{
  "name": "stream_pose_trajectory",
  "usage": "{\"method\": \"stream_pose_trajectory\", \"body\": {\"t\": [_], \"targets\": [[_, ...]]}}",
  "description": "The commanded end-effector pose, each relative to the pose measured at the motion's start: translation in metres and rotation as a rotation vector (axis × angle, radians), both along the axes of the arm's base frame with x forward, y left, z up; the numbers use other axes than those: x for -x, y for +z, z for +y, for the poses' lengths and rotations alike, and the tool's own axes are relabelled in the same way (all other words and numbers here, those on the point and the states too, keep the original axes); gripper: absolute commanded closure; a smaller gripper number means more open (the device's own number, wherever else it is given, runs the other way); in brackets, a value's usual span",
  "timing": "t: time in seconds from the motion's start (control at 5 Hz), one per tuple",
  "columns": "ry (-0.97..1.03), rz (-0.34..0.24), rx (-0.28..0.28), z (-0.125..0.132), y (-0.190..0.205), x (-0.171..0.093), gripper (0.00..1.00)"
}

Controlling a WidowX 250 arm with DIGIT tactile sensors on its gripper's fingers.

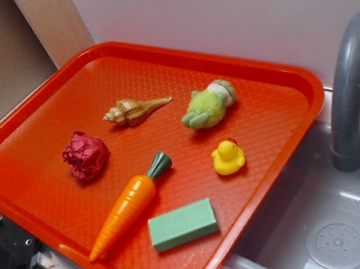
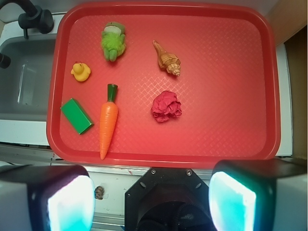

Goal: Grab the yellow duck.

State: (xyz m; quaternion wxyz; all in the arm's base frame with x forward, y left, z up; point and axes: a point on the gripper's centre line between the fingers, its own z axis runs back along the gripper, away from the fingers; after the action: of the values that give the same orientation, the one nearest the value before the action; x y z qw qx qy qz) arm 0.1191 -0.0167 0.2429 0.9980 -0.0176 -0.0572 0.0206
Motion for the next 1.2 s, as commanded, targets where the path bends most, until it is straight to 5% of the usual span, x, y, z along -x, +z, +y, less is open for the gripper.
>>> {"method": "stream_pose_trajectory", "body": {"t": [0.0,0.4,1.0], "targets": [[0.000,0.000,0.000,0.000,0.000,0.000,0.00],[-0.035,-0.026,0.032,-0.064,-0.006,-0.038,0.00],[-0.014,-0.094,-0.041,-0.092,-0.066,-0.097,0.00]]}}
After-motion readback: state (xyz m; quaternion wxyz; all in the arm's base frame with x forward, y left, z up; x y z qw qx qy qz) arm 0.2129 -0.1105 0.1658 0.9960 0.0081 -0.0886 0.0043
